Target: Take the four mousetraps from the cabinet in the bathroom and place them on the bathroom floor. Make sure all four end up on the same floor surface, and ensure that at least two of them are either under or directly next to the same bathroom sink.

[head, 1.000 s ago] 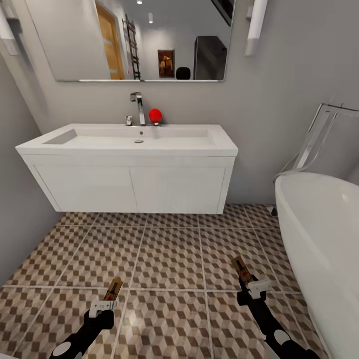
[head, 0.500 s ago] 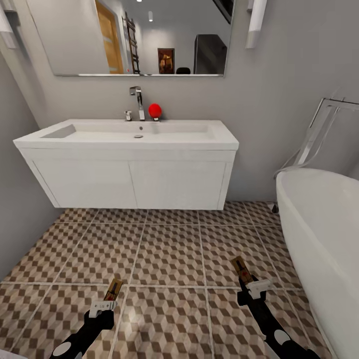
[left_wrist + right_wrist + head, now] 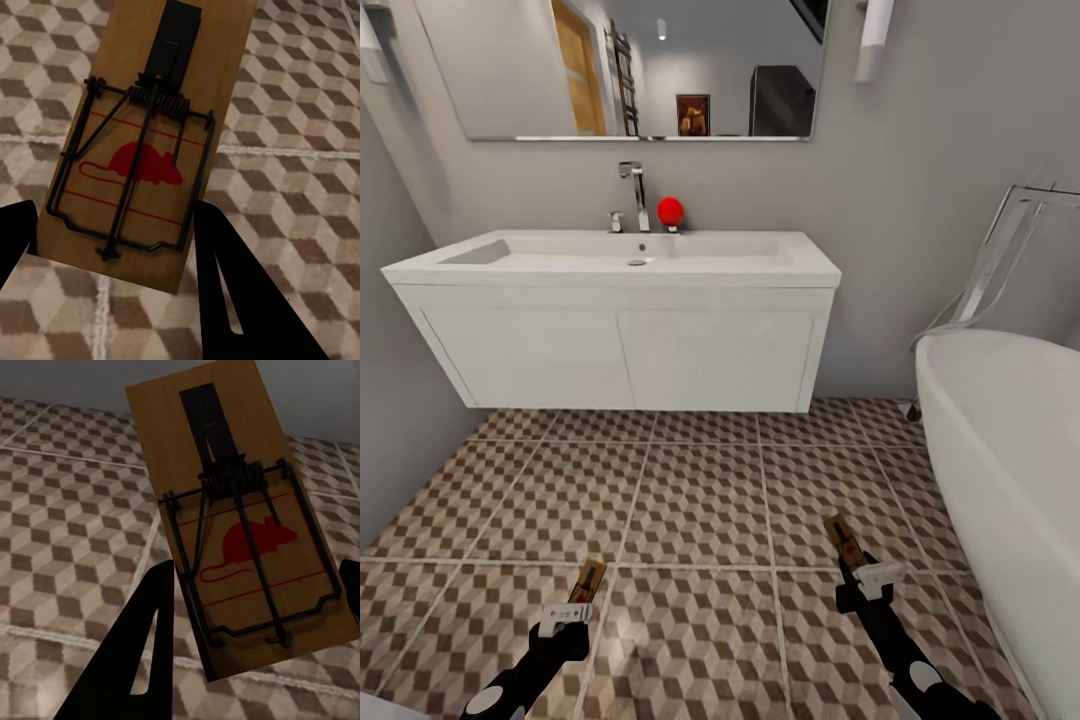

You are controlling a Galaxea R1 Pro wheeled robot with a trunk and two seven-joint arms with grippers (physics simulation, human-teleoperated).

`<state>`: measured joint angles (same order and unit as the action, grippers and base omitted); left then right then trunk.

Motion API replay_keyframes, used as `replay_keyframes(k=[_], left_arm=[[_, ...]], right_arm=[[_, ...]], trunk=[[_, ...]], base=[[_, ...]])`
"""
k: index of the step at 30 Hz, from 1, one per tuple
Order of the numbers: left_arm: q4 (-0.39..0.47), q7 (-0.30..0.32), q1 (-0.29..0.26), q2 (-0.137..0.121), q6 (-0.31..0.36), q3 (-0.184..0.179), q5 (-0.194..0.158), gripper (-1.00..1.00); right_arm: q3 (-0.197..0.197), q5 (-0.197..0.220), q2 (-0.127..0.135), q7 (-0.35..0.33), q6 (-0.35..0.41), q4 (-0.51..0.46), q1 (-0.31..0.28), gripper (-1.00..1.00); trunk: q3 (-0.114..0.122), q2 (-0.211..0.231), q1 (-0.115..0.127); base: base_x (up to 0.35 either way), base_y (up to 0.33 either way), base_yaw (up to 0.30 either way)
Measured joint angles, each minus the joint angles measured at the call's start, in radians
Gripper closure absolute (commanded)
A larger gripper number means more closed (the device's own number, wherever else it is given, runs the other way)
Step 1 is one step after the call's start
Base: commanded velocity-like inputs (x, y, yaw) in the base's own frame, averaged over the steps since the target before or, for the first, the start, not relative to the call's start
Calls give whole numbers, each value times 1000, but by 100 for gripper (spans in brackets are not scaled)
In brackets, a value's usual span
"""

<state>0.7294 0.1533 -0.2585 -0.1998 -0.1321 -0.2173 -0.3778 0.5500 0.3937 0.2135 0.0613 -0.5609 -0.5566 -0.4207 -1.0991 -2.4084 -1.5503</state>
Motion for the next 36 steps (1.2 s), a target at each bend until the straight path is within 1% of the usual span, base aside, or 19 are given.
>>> replay_keyframes(k=[13,36], left_arm=[[-6,0,0,0,0,0,0,100],[-6,0,0,2,0,0,0,100]], right_arm=[[0,0,0,0,0,0,0,100],[0,0,0,0,0,0,0,100]], trunk=[[-41,-91,-50],[-130,-97,-60]], base=[[0,0,0],[0,0,0]])
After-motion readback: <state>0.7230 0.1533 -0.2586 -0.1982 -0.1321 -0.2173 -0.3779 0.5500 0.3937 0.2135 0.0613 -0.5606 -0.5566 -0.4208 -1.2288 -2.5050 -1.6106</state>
